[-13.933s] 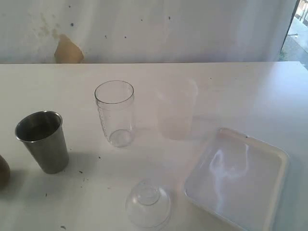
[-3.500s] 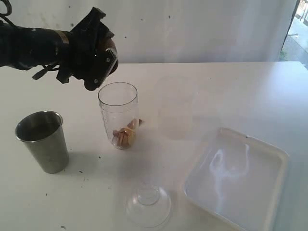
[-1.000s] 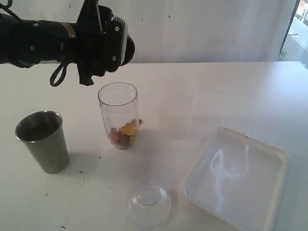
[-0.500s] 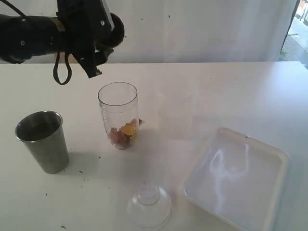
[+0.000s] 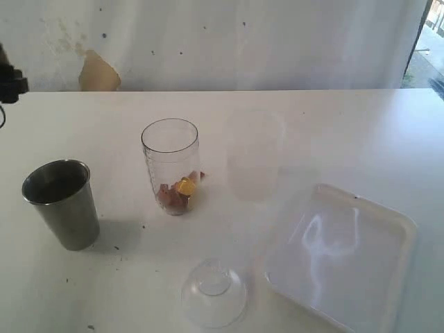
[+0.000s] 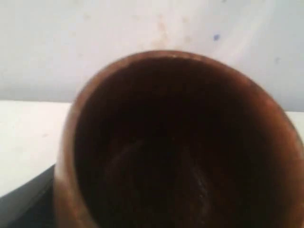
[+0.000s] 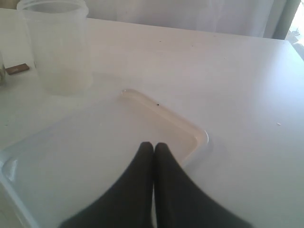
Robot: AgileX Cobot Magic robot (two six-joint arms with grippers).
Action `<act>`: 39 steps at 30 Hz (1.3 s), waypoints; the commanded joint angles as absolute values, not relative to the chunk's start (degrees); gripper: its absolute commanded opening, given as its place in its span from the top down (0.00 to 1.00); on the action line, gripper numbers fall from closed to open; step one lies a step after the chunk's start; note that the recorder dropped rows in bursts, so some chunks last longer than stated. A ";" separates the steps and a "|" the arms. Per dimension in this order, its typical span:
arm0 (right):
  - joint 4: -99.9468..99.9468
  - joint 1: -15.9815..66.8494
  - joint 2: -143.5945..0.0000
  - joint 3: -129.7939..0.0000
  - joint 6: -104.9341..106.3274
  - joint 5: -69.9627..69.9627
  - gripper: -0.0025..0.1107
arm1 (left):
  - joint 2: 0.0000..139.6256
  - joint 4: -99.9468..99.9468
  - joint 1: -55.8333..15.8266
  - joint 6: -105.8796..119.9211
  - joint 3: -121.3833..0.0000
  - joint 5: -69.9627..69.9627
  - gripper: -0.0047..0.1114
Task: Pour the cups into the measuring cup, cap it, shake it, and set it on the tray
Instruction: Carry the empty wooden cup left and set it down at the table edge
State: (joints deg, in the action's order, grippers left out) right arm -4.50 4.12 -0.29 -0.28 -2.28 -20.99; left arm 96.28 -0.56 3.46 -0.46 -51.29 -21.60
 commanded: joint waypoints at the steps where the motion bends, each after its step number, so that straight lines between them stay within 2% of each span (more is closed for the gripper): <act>1: -4.69 3.97 0.00 0.00 -2.23 -20.14 0.98 | 98.75 -6.67 8.24 -2.13 -44.26 -31.49 0.96; 6: -4.69 3.97 0.00 0.00 -2.23 -20.14 0.98 | 104.25 -8.02 11.85 -2.81 -41.10 -36.29 0.96; 11: -4.69 3.97 0.00 0.00 -2.23 -20.14 0.98 | 111.49 -8.02 12.57 -2.93 -40.03 -47.77 0.96; 24: -4.69 3.97 0.00 0.00 -2.23 -20.14 0.98 | 120.16 -5.15 12.57 -7.20 -43.02 -48.35 0.95; 30: -4.69 3.97 0.00 0.00 -2.23 -20.14 0.98 | 121.77 -24.11 12.57 -24.22 -46.51 -51.24 0.73; 34: -4.69 3.97 0.00 0.00 -2.23 -20.14 0.98 | 122.29 -27.04 12.46 -24.65 -49.08 -48.41 0.58; 39: -4.69 3.97 0.00 0.00 -2.23 -20.14 0.98 | 122.29 -21.20 12.46 -20.69 -49.50 -45.11 0.25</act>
